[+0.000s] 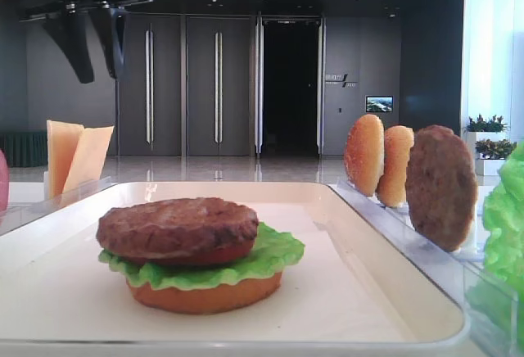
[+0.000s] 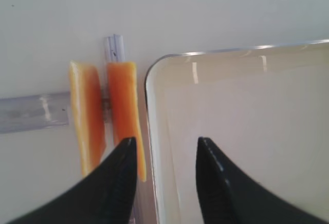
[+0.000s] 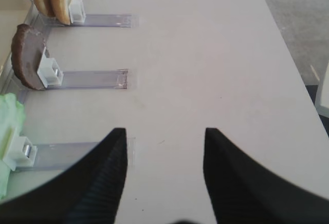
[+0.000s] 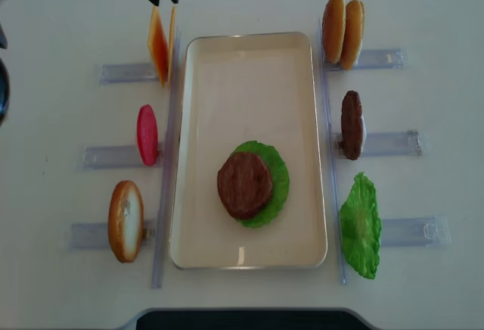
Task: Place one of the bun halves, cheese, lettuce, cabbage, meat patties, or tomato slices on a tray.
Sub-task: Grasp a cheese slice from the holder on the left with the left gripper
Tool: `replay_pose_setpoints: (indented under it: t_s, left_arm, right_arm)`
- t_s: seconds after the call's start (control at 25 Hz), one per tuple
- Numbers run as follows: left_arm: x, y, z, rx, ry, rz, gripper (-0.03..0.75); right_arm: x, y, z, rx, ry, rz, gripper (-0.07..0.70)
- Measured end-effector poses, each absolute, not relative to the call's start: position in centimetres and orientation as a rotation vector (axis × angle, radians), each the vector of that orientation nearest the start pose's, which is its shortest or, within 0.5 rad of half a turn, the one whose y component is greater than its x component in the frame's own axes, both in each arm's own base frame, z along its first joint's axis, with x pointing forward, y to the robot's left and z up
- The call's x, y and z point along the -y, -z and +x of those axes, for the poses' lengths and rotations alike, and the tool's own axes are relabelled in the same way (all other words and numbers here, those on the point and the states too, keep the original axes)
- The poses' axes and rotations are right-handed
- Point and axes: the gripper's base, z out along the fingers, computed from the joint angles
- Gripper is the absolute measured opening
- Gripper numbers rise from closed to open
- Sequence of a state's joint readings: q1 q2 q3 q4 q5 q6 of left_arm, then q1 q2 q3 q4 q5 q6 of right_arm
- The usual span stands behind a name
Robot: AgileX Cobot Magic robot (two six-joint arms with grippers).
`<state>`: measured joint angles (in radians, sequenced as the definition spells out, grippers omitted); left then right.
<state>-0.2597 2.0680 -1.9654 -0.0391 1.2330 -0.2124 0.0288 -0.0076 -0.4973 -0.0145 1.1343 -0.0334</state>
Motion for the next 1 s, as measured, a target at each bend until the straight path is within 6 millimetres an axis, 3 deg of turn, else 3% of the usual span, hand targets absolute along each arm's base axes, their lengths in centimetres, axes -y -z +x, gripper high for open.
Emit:
replay_pose_setpoints:
  t_s: [0.68, 1.0]
  left_arm:
    - [11.8, -28.3, 43.3, -2.831, 0.116, 0.025, 0.303]
    - [12.0, -25.6, 44.2, -2.889, 0.096, 0.024, 0.303]
  right_arm:
    - [0.2, -27.1, -0.9, -2.111, 0.007, -0.088, 0.359]
    - [0.2, -27.1, -0.9, -2.111, 0.007, -0.088, 0.359]
